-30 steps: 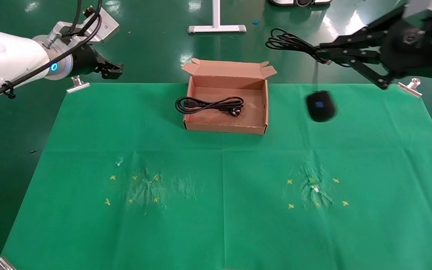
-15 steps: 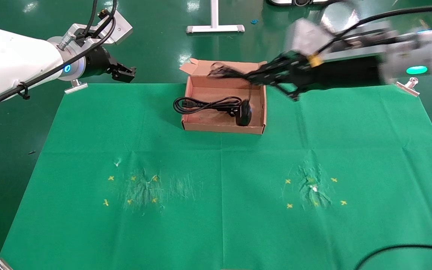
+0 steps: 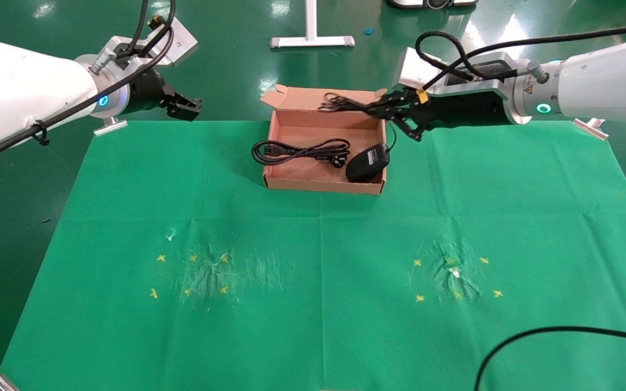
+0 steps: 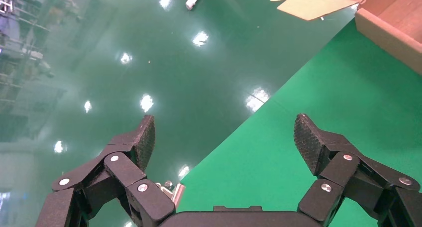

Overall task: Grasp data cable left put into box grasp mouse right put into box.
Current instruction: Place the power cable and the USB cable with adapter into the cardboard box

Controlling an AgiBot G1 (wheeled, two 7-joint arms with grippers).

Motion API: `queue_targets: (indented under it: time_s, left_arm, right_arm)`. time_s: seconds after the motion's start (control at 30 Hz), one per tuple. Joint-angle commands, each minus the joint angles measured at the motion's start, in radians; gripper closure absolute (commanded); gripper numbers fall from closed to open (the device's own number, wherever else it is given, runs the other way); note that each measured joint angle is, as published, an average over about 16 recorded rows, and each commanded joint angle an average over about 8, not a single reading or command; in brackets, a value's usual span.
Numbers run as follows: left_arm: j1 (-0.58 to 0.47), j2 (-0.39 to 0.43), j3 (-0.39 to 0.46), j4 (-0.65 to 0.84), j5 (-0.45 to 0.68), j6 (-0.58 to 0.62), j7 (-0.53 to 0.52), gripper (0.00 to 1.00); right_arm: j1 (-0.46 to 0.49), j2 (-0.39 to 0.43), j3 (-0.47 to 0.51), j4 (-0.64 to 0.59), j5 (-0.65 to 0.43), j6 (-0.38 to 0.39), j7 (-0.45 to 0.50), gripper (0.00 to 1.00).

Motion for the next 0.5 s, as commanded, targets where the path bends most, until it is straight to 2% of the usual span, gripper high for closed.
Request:
queue_targets:
  time_s: [0.03, 0.13, 0.2, 0.5]
  left_arm:
    - [0.0, 0.0, 0.0, 0.0, -0.001, 0.0, 0.0, 0.0]
    - [0.0, -0.001, 0.0, 0.001, -0.001, 0.0, 0.001, 0.0]
    - [-0.001, -0.001, -0.001, 0.002, -0.002, 0.0, 0.001, 0.0]
    - [0.0, -0.001, 0.0, 0.001, -0.002, 0.0, 0.001, 0.0]
  right_arm:
    - [0.001, -0.012, -0.001, -0.036, -0.007, 0.045, -0.03, 0.5]
    - [0.002, -0.022, -0.002, -0.059, -0.01, 0.068, -0.044, 0.13]
    - [0.003, -0.026, -0.002, -0.067, -0.011, 0.076, -0.047, 0.0]
    - [0.001, -0.017, -0.001, -0.051, -0.009, 0.064, -0.04, 0.0]
